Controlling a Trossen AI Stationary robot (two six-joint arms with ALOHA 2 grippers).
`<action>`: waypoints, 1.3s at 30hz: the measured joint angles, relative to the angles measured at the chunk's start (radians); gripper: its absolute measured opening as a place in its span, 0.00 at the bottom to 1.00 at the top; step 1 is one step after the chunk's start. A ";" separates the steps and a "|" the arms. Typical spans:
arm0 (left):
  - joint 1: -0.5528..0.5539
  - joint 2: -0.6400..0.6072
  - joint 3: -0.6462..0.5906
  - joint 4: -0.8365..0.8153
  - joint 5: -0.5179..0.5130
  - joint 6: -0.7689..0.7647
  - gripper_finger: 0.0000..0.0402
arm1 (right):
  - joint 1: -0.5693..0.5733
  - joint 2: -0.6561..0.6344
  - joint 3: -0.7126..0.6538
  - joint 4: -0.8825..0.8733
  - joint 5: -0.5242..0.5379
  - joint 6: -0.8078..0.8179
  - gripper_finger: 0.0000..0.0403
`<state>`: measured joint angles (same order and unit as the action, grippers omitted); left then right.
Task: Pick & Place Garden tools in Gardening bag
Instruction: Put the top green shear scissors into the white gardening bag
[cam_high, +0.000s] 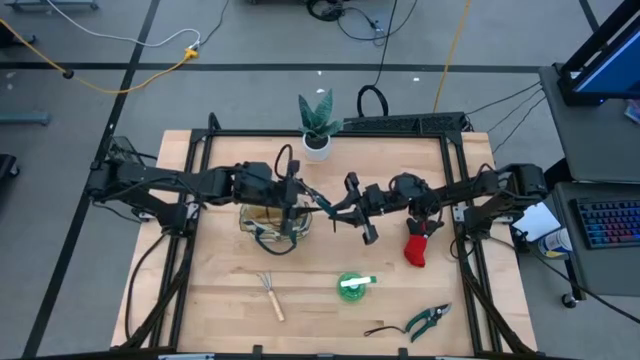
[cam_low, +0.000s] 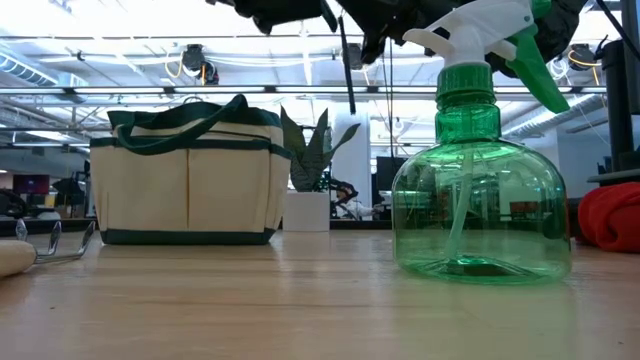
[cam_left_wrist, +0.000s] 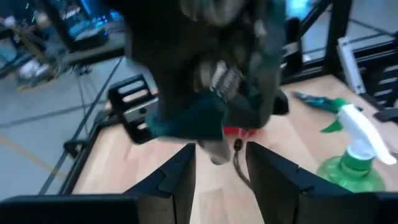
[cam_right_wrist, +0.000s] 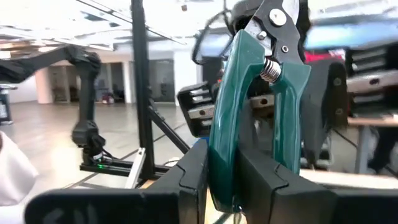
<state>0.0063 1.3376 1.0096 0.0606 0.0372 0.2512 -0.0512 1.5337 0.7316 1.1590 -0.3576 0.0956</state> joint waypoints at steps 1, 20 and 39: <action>0.000 0.000 0.000 0.008 0.014 0.006 0.37 | 0.000 -0.002 0.000 0.015 -0.013 -0.008 0.14; 0.000 0.064 0.000 0.219 0.115 0.079 0.37 | 0.001 -0.002 -0.002 0.044 -0.051 -0.033 0.14; -0.002 0.080 0.000 0.237 0.095 0.058 0.15 | 0.001 -0.002 -0.001 0.016 -0.054 -0.075 0.23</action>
<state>0.0044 1.4178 1.0096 0.2978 0.1321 0.3096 -0.0505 1.5318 0.7303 1.1753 -0.4118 0.0205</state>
